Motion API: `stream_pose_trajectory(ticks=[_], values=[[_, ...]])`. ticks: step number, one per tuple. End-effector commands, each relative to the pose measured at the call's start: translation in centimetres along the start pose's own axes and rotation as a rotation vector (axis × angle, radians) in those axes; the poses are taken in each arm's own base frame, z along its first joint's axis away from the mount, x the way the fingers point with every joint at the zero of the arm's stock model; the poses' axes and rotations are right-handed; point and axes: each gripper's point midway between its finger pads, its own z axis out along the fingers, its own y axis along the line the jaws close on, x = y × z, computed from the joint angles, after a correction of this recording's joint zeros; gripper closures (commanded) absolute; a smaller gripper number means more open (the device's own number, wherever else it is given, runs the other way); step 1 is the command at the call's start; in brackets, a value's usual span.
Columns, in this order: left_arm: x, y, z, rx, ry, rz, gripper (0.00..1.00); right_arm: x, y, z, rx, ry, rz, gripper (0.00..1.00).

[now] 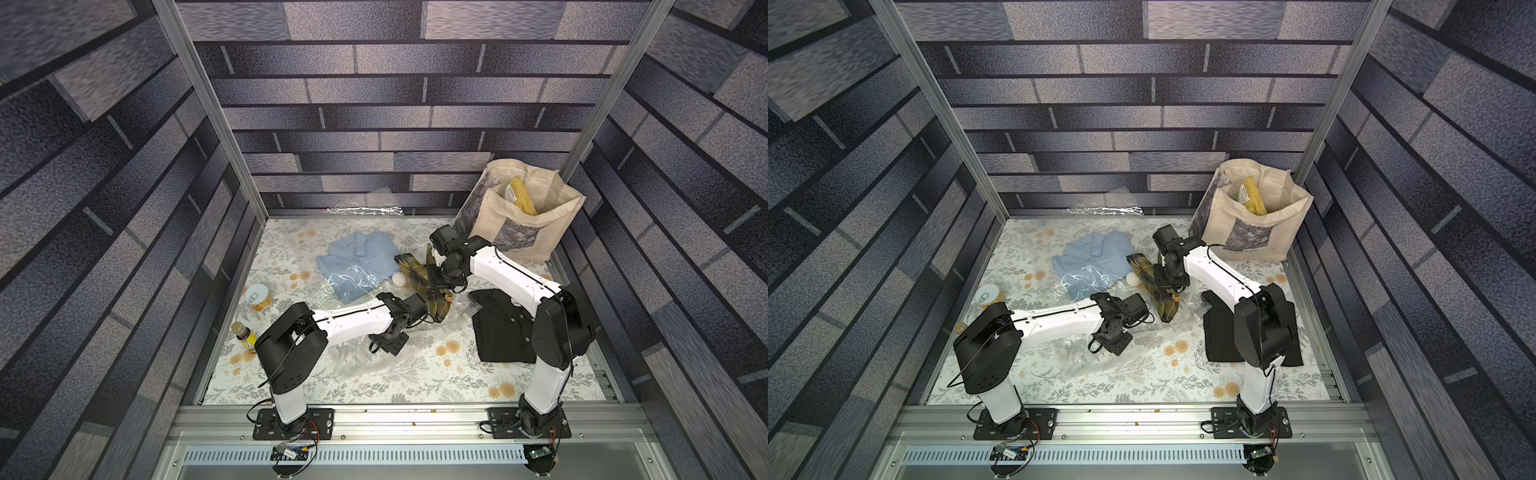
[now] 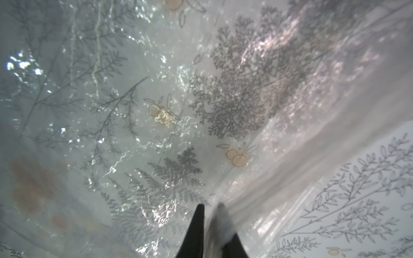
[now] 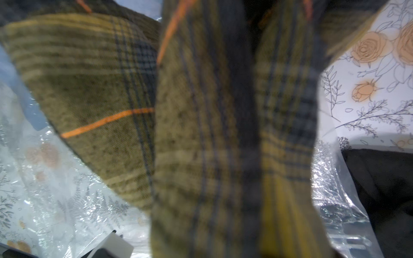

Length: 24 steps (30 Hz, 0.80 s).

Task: Place the folded shirt into the vacuum bag
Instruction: Open the vacuum bag at the center of the board, then place the shirt in the vacuum bag.

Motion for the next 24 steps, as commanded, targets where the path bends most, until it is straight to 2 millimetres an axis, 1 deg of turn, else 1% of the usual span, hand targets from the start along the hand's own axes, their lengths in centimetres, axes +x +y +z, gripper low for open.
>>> stream_pose_trajectory(ticks=[1,3,5,6,8,11,14,16,18,20,24], values=[[-1.0,0.4,-1.6,0.033,-0.062,-0.06,0.89,-0.9,-0.9,-1.2,0.05,-0.031,-0.038,1.0],[-1.4,0.7,-2.1,0.037,-0.078,-0.073,0.91,-1.7,-0.3,-3.9,0.028,-0.088,-0.057,1.0],[-2.0,1.1,-2.7,0.046,-0.101,-0.091,0.93,-2.4,0.0,-7.5,0.009,-0.151,-0.073,1.0],[-2.4,1.3,-3.1,0.048,-0.114,-0.1,0.94,-2.5,0.0,-8.9,0.004,-0.175,-0.076,1.0],[-3.1,1.8,-4.0,0.055,-0.145,-0.124,0.95,-2.1,-0.5,-11.7,0.006,-0.217,-0.087,1.0],[-4.1,2.6,-5.4,0.068,-0.19,-0.162,0.97,-0.3,-1.9,-14.2,0.043,-0.233,-0.102,1.0],[-5.2,3.5,-7.1,0.075,-0.237,-0.199,0.99,2.2,-3.5,-15.8,0.076,-0.239,-0.11,1.0],[-5.9,4.1,-8.3,0.08,-0.275,-0.227,1.0,3.9,-3.8,-16.8,0.057,-0.244,-0.113,1.0],[-6.6,4.6,-9.5,0.088,-0.309,-0.257,1.0,5.7,-3.3,-17.7,-0.003,-0.241,-0.129,1.0],[-7.3,5.0,-10.7,0.096,-0.34,-0.28,1.0,7.8,-2.4,-18.0,-0.047,-0.225,-0.164,1.0],[-8.4,5.5,-12.9,0.113,-0.399,-0.316,1.0,12.0,0.4,-17.1,-0.09,-0.157,-0.295,1.0]])
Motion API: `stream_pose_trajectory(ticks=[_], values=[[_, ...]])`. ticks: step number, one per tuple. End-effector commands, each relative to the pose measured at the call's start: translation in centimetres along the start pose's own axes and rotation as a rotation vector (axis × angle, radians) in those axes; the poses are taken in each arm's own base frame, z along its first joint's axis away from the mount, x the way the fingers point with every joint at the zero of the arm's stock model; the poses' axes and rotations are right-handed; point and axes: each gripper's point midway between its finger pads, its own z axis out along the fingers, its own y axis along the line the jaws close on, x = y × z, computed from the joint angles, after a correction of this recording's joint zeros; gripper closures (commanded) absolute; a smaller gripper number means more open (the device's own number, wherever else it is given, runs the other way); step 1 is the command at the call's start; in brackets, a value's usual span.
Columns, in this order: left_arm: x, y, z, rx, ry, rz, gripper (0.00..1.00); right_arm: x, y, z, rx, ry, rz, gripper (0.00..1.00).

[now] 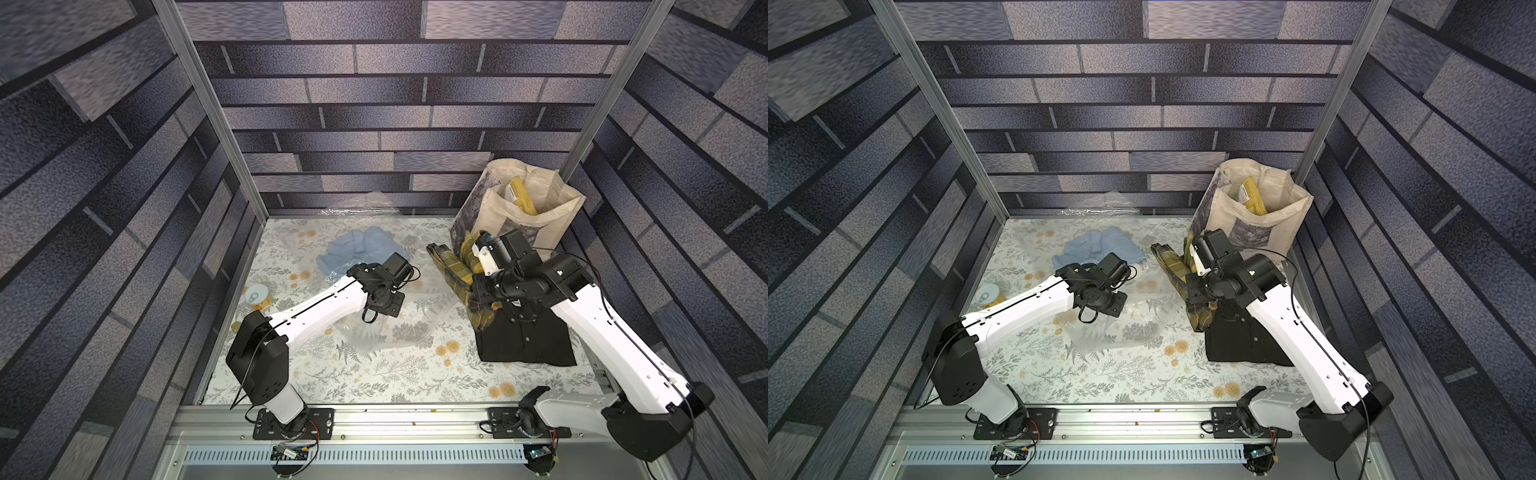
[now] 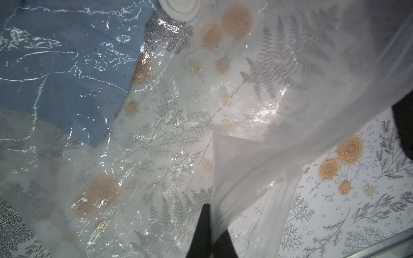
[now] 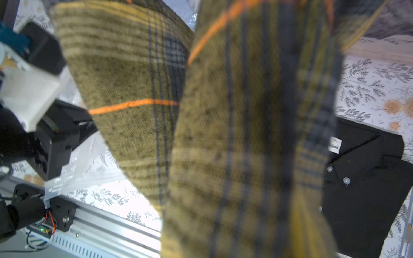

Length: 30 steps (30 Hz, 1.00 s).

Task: Place the folded shirt into the vacuum bag
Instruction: Place the shirt in the vacuum bag.

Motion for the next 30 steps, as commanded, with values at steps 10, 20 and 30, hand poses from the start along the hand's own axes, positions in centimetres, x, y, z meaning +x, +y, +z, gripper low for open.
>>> stream_pose_trajectory(ticks=[10,20,30], values=[[-4.0,1.1,-5.4,0.028,-0.168,-0.148,1.0,2.8,10.8,0.5,-0.327,-0.016,-0.169,1.0],[-5.3,2.8,-5.9,0.004,-0.18,-0.175,1.0,7.2,8.0,4.8,-0.179,0.123,-0.266,1.0],[-7.6,3.3,-6.3,-0.004,-0.196,-0.15,1.0,10.6,8.4,5.6,-0.172,0.277,-0.374,1.0]])
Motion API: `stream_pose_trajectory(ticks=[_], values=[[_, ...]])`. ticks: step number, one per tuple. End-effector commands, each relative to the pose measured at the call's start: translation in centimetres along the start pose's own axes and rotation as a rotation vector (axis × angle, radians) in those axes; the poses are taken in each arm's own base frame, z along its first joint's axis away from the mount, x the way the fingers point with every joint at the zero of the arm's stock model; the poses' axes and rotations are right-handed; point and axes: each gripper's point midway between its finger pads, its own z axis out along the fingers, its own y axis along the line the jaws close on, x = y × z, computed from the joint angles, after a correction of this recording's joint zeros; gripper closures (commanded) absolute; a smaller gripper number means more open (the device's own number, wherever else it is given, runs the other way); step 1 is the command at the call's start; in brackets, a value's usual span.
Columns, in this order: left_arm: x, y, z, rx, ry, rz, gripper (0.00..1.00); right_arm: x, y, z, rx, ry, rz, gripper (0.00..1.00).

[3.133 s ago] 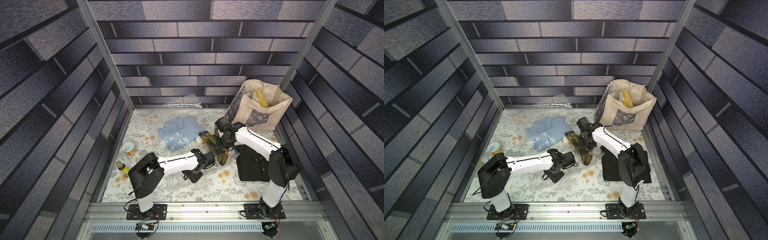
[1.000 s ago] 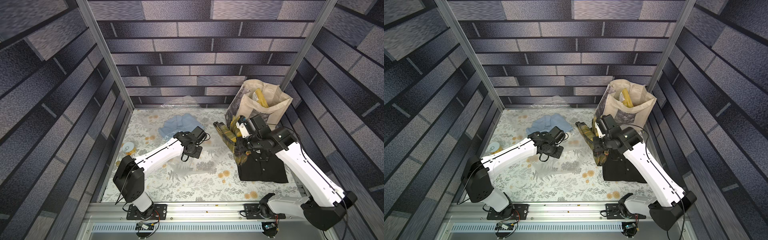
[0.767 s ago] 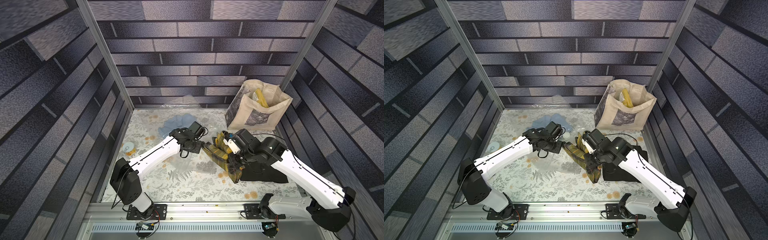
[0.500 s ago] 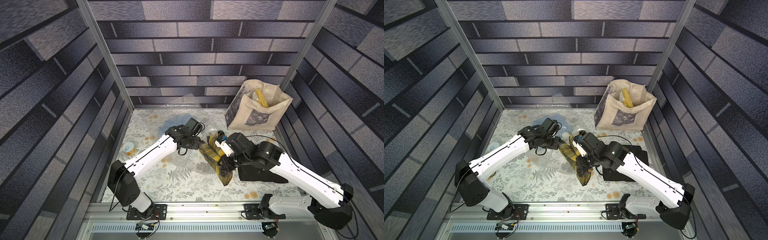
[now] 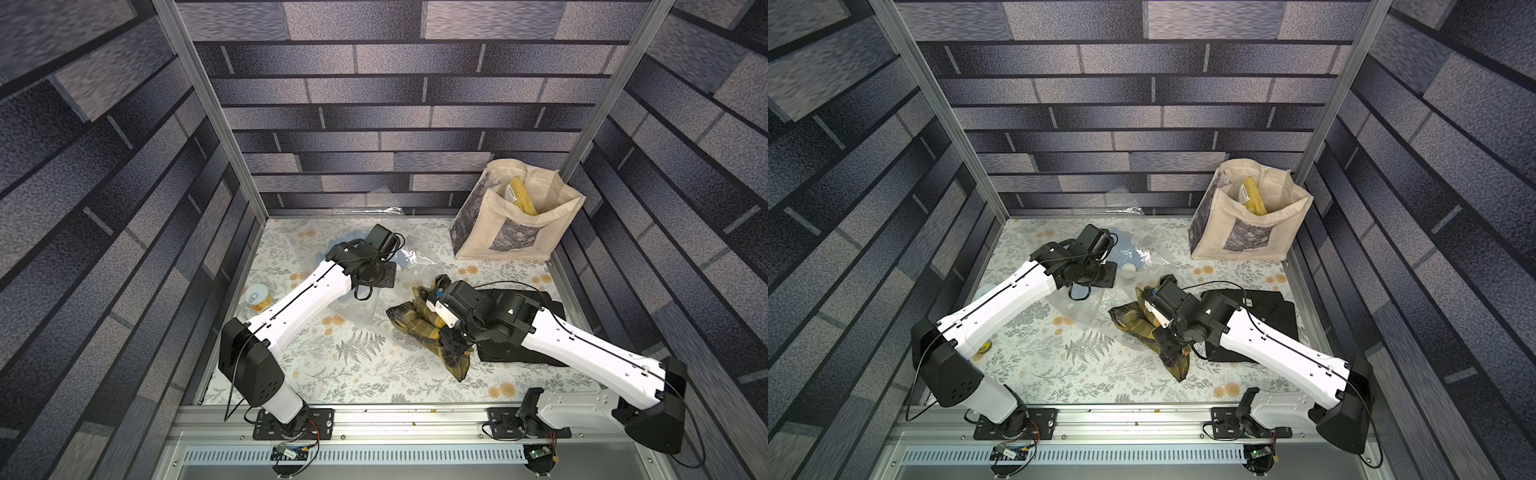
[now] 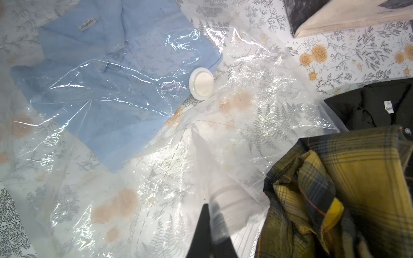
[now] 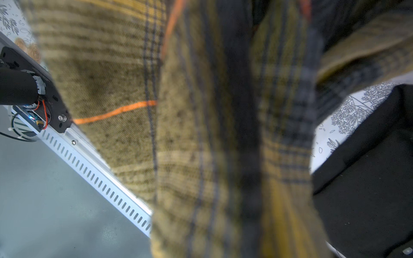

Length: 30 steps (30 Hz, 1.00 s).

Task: Place the folded shirt into the vacuum bag
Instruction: Place the shirt in the vacuum bag.

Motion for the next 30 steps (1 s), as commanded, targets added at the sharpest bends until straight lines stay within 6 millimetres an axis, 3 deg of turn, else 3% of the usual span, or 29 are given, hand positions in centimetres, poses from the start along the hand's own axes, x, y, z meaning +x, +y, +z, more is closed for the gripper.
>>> stream_pose_trajectory(ticks=[1,14,16,19,24,28,30], values=[[-1.9,0.0,-0.9,-0.003,-0.041,0.028,1.0,1.5,1.5,0.3,-0.024,0.086,-0.079,1.0],[-2.4,-0.7,-2.2,0.024,-0.07,0.035,1.0,-0.6,6.7,1.6,-0.168,0.083,-0.142,1.0],[-2.6,-0.9,-2.8,0.041,-0.081,0.034,1.0,-0.5,6.7,1.9,-0.166,0.09,-0.146,1.0],[-2.5,-1.2,-3.7,0.072,-0.093,0.037,1.0,-0.8,4.9,2.9,-0.109,0.087,-0.109,1.0],[-0.1,-1.6,-4.0,0.119,-0.044,0.077,1.0,-3.4,1.5,3.6,-0.099,0.026,0.061,1.0],[2.8,-1.4,-3.5,0.144,0.028,0.105,1.0,-5.3,-3.8,1.5,0.143,-0.077,0.191,1.0],[4.1,-1.3,-3.2,0.146,0.061,0.11,1.0,-5.8,-4.7,-0.2,0.195,-0.137,0.22,1.0]])
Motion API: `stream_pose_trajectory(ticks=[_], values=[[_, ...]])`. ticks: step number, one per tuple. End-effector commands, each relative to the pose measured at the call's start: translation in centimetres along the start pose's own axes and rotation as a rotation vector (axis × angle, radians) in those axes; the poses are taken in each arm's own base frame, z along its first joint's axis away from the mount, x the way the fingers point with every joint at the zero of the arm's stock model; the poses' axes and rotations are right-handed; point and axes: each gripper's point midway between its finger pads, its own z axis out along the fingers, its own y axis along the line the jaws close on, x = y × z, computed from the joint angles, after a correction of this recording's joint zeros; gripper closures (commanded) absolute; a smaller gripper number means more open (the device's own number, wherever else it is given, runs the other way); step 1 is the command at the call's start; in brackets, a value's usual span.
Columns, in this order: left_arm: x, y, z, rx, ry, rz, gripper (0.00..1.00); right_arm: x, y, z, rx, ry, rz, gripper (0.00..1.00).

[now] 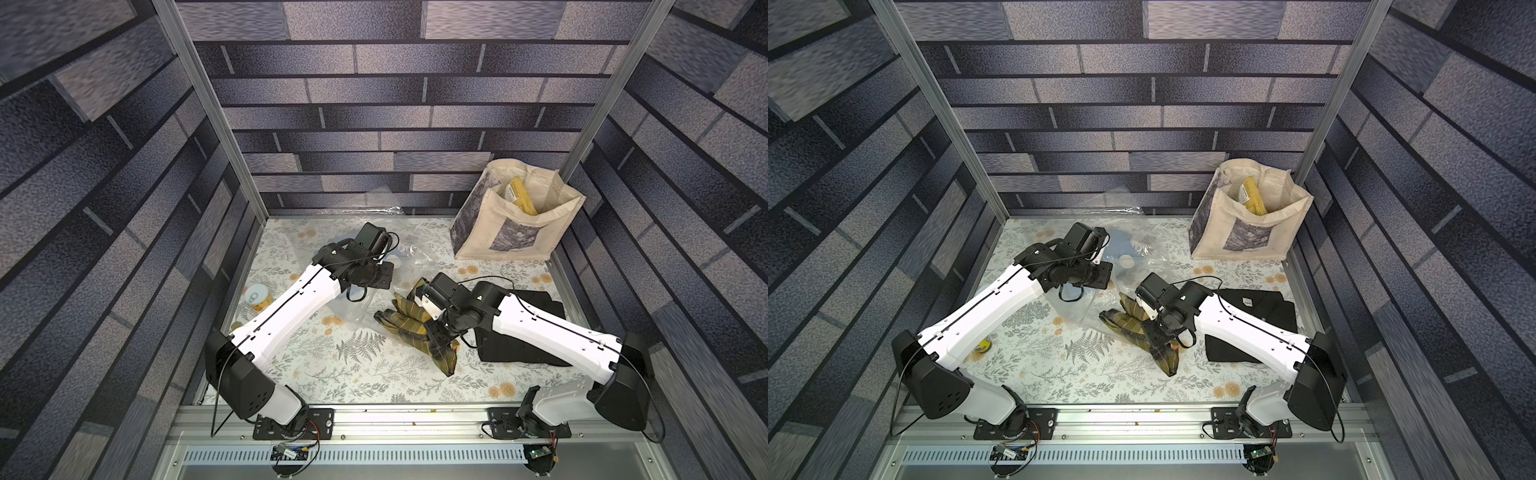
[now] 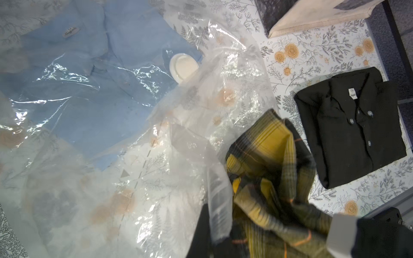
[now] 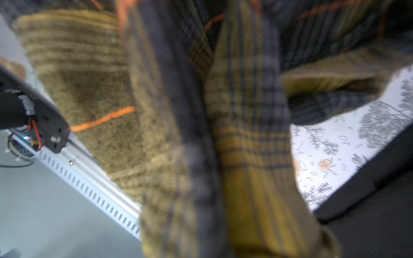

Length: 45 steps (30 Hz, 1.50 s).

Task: Place the folded shirt into the vacuum bag
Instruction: Place the shirt in the vacuum bag.

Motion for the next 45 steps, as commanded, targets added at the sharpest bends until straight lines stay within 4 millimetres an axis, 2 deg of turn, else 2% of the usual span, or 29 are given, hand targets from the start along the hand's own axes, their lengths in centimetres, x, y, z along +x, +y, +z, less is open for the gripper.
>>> stream_pose_trajectory(ticks=[1,3,6,10,13,16,21,23,26,31,33,36,40,45], values=[[2.6,-0.5,-0.3,0.044,0.063,0.041,1.0,-3.1,-2.0,-4.0,0.096,-0.2,0.096,1.0],[3.0,-0.5,-0.2,0.042,0.067,0.039,1.0,-3.0,-0.8,-4.6,0.029,-0.226,0.107,1.0],[2.4,-0.1,-0.3,0.024,0.04,0.023,1.0,-1.9,1.6,-4.2,0.023,-0.191,0.002,1.0],[1.6,-0.5,-0.1,0.035,0.016,0.012,1.0,0.1,5.1,-1.7,0.004,-0.095,-0.13,1.0],[1.0,-0.3,0.1,0.018,0.003,0.001,1.0,1.0,6.1,0.8,-0.001,-0.035,-0.176,1.0],[0.2,0.6,-0.1,-0.012,-0.022,-0.029,1.0,2.4,5.4,3.0,0.027,0.031,-0.199,1.0],[-1.1,1.9,-0.9,-0.031,-0.066,-0.077,1.0,4.8,4.9,4.6,0.034,0.11,-0.261,1.0],[-1.0,1.7,-1.1,-0.017,-0.065,-0.075,1.0,5.3,4.7,5.1,0.034,0.127,-0.269,1.0],[0.3,1.0,-0.8,-0.006,-0.017,-0.043,0.95,5.5,4.9,5.9,0.03,0.151,-0.27,1.0],[2.9,2.3,1.0,-0.118,0.09,0.056,0.75,5.4,5.1,6.1,0.006,0.151,-0.272,1.0],[3.0,2.8,1.6,-0.16,0.113,0.103,0.63,5.4,4.8,6.1,0.002,0.153,-0.272,1.0],[2.4,2.4,2.2,-0.166,0.126,0.157,0.51,5.2,4.5,6.0,-0.008,0.15,-0.266,1.0],[1.6,0.7,3.6,-0.148,0.15,0.244,0.47,5.1,4.2,5.9,-0.016,0.147,-0.259,1.0],[0.8,-1.1,7.0,-0.116,0.189,0.293,0.5,5.0,4.0,6.1,-0.023,0.148,-0.252,1.0]])
